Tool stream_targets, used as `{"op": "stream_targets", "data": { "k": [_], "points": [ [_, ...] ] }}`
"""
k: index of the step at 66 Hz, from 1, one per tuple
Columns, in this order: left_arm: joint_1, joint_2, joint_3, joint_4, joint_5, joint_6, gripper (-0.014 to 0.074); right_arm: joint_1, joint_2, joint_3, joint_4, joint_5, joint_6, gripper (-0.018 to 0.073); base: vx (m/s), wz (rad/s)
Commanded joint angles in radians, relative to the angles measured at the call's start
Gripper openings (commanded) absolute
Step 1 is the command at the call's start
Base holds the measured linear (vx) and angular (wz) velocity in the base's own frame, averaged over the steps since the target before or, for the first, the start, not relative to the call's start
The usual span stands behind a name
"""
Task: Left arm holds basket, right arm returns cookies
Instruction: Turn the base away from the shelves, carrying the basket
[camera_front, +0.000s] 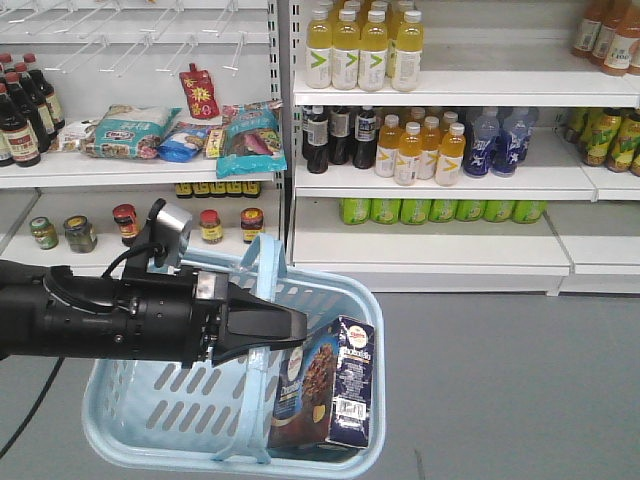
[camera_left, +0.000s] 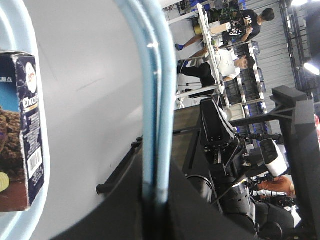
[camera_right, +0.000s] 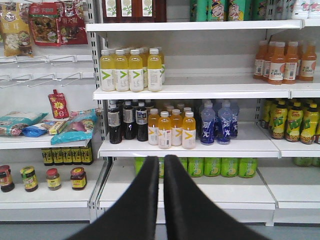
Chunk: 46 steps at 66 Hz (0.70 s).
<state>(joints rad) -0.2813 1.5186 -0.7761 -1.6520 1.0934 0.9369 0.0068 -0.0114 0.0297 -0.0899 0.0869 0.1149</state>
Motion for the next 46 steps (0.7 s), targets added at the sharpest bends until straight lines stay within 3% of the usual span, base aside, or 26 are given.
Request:
{"op": "stream_targets", "data": {
  "k": [1, 23, 46],
  "points": [
    [-0.005, -0.042, -0.036, -0.128, 0.069, 0.021, -0.0003, -0.008, -0.012, 0.016, -0.002, -0.072, -0.008, -0.0011, 0.39, 0.01],
    [-0.005, -0.042, -0.036, -0.128, 0.069, 0.021, -0.0003, -0.008, -0.012, 0.016, -0.002, -0.072, -0.008, -0.0011, 0.35, -0.08],
    [-0.005, -0.042, -0.036, -0.128, 0.069, 0.021, -0.0003, -0.008, -0.012, 0.016, -0.002, -0.072, -0.008, -0.0011, 0.24, -0.67]
  ]
}}
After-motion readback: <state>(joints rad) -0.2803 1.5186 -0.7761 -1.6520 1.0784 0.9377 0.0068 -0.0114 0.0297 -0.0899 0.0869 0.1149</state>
